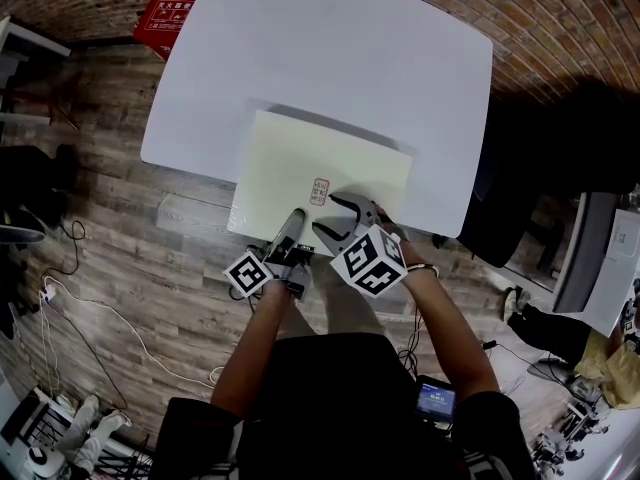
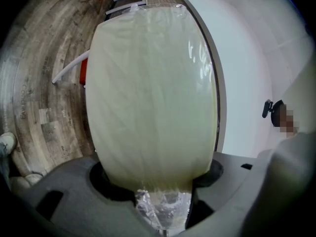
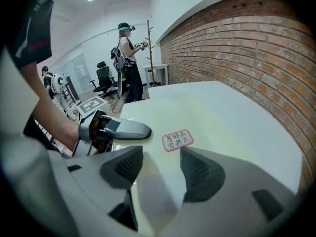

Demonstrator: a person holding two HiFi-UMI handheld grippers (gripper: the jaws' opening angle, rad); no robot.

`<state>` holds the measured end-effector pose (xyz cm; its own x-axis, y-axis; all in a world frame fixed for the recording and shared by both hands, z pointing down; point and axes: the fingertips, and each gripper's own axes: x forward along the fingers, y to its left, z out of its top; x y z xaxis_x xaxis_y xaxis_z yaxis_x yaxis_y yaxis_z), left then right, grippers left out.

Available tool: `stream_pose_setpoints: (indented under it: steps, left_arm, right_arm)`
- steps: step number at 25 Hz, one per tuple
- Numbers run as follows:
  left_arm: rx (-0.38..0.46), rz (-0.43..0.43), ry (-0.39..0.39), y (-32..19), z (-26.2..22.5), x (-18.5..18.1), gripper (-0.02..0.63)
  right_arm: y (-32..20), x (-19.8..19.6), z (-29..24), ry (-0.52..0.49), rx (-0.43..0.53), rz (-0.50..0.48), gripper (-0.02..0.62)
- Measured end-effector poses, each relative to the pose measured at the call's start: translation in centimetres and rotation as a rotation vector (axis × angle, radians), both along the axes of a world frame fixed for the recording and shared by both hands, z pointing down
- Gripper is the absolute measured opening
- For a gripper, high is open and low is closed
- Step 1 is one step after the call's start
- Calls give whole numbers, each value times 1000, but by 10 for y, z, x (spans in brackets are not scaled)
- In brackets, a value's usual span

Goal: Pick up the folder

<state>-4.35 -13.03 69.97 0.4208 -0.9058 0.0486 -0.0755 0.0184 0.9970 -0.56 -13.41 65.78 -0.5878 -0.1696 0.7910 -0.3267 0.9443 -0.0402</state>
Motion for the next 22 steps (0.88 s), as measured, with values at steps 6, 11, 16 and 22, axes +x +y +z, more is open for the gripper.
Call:
stream_pose_setpoints:
  steps: [6,11,16,22]
  left_arm:
    - [-22,5,3,-1,-3,0,296]
    - [-35,8,13,-1,-8,1,290]
    - [-65,5,25,3,-9,2,287]
    - [-47,26,-5,1,-22,-1,279]
  right_arm:
    - [-2,0,-1,-15,-9,17,250]
    - [-3,2,-5,-28,-12,25,250]
    - [-2,2,-8,-40,-23,28,250]
    - [-1,2,-14,-31,-61,28,249]
